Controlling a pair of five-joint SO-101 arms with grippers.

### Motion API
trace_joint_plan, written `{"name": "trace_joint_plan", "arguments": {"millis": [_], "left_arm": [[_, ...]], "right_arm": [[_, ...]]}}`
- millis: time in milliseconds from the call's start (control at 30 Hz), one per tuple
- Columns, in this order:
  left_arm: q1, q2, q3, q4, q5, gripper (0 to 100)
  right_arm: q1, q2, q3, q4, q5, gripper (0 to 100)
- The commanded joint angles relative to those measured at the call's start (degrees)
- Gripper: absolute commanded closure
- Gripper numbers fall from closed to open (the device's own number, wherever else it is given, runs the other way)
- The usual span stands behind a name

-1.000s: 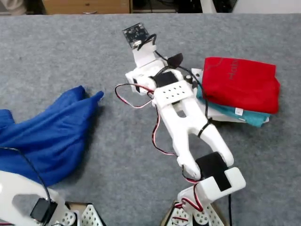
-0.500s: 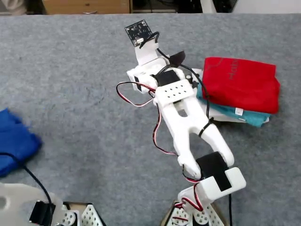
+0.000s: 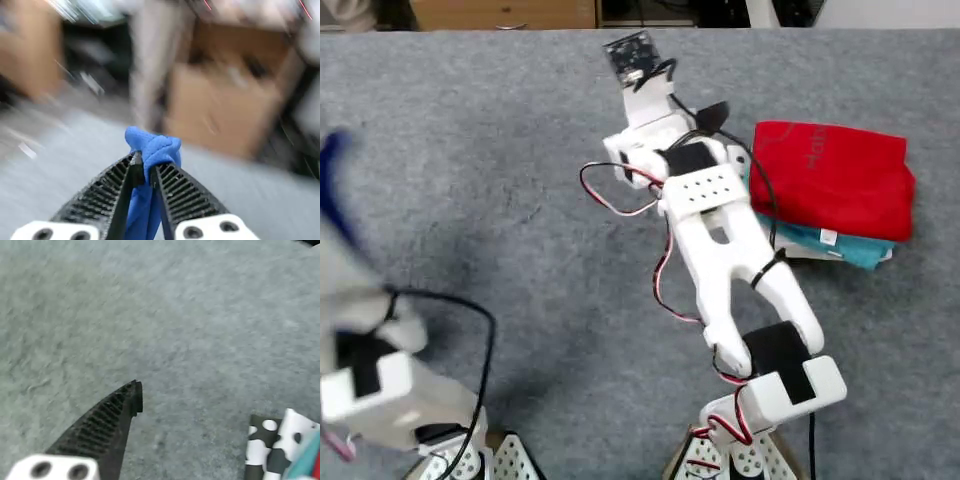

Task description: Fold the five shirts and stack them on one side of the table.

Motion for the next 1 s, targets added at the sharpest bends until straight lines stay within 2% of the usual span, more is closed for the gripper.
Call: {"name": "trace_joint_plan", "arguments": {"millis": [0, 133, 233, 333, 433, 500, 633, 833, 967], "left_arm": [[11.3, 4.6, 22.8, -2.4, 2.5, 98], [19.8, 10.9, 38.2, -10.9, 6.1, 98], [23.4, 15.0, 43.7, -14.0, 7.5, 98], [24.6, 17.8, 44.3, -11.5, 9.2, 97], [24.4, 18.5, 42.3, -4.3, 9.8, 84], [22.9, 18.4, 39.8, 2.1, 11.8, 75], [17.3, 15.4, 37.7, 1.9, 12.4, 75], [6.6, 7.1, 38.2, 1.8, 5.5, 75], [2.5, 4.0, 48.7, 1.8, 0.0, 77]], "right_arm": [[2.6, -0.7, -3.6, 0.1, 0.6, 40.5], [3.1, -0.7, -3.8, 0.1, 0.6, 40.5], [3.1, -0.7, -3.8, 0.1, 0.6, 40.5], [3.1, -0.7, -3.8, 0.1, 0.6, 40.5], [3.1, -0.7, -3.8, 0.1, 0.6, 40.5], [2.9, -0.5, -3.8, 0.1, 0.6, 40.5], [2.8, -0.3, -3.7, 0.1, 0.6, 40.5], [2.4, -0.2, -3.6, 0.1, 0.6, 40.5], [1.3, -0.2, -3.4, 0.1, 0.6, 40.5]]}}
